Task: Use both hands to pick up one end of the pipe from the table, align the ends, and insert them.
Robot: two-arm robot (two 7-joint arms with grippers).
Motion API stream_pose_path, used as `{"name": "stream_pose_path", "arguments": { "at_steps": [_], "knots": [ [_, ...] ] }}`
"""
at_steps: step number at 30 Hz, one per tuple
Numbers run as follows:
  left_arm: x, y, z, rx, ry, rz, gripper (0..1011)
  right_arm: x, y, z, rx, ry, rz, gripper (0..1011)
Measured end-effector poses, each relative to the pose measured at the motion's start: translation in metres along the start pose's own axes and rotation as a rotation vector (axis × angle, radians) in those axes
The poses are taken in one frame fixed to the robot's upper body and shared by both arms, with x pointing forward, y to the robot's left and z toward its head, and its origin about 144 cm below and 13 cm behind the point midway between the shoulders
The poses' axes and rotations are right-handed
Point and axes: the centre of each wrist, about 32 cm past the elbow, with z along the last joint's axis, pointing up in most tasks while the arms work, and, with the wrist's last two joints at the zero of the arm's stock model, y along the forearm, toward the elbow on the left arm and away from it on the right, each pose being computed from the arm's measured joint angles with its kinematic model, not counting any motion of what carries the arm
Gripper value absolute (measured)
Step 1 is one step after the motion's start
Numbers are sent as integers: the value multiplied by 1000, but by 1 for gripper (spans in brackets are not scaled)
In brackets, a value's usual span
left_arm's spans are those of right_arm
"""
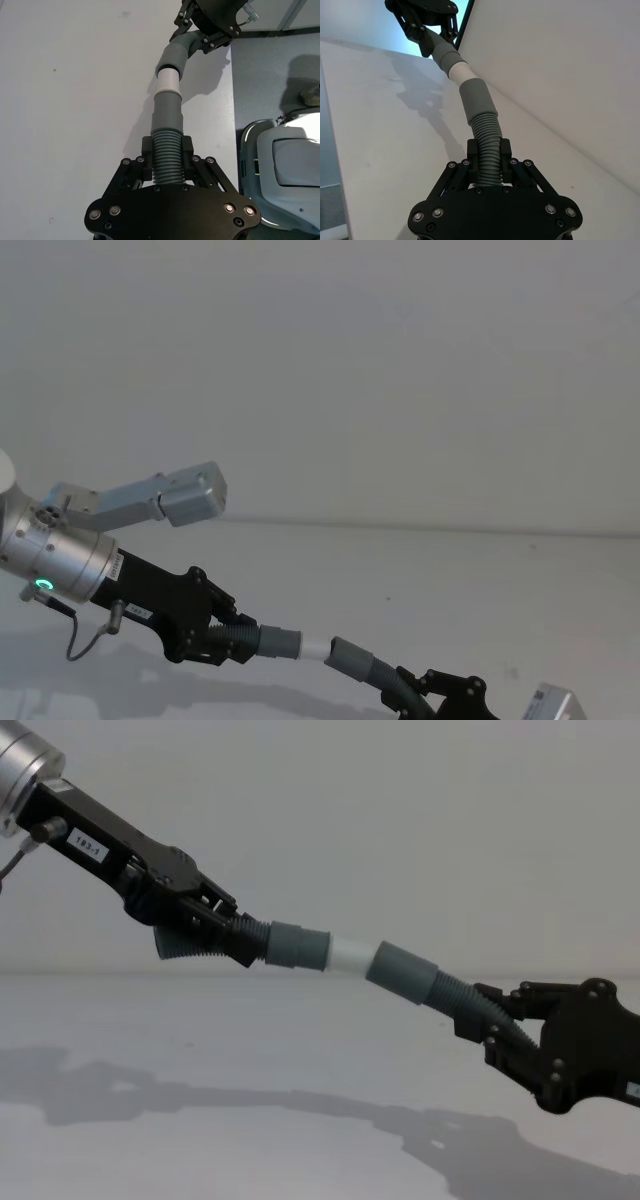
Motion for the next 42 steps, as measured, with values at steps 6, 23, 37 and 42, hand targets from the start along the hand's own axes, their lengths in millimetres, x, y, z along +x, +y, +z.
{"name": "stream_pose_path", "arguments": {
  "at_steps": [6,23,37,42],
  "knots": [
    [1,0,1,13,-3,-2,295,0,0,0,0,0,0,227],
    [9,-4,5,36,-15,-16,295,0,0,0,0,0,0,227],
    [17,-9,12,44,-41,-37,295,2,-1,-1,43,-37,22,227],
    [20,-10,15,51,-47,-47,295,4,-1,-1,64,-50,39,227]
  ]
}}
